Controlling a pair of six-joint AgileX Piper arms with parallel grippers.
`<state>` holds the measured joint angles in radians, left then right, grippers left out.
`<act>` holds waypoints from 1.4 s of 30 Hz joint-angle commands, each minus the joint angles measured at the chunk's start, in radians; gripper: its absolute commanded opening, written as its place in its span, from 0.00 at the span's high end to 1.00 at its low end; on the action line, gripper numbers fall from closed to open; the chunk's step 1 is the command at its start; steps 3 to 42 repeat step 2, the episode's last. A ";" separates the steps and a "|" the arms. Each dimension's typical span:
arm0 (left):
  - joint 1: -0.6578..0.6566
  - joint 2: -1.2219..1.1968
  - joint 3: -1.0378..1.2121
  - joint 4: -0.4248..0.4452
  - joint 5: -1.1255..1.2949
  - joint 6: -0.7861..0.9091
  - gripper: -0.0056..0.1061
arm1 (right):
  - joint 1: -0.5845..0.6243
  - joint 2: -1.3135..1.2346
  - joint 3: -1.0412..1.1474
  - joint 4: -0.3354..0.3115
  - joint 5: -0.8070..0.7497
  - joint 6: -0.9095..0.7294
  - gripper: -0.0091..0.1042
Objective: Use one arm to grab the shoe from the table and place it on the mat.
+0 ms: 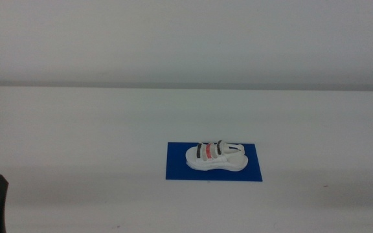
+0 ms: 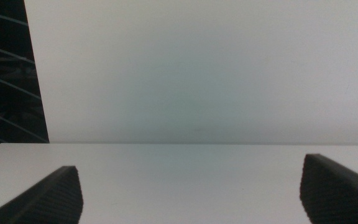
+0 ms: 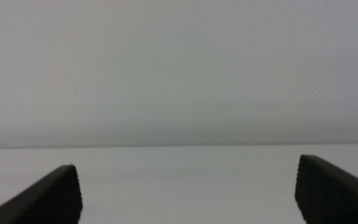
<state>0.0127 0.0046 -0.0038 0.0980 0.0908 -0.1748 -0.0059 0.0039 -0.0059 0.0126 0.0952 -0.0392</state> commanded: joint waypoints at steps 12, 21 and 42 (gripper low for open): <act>-0.004 -0.041 0.043 0.000 -0.011 -0.006 0.11 | -0.006 -0.039 0.043 -0.007 -0.003 -0.003 0.11; -0.004 -0.041 0.043 0.000 -0.011 -0.006 0.11 | -0.006 -0.039 0.043 -0.007 -0.003 -0.003 0.11; -0.004 -0.041 0.043 0.000 -0.011 -0.006 0.11 | -0.006 -0.039 0.043 -0.007 -0.003 -0.003 0.11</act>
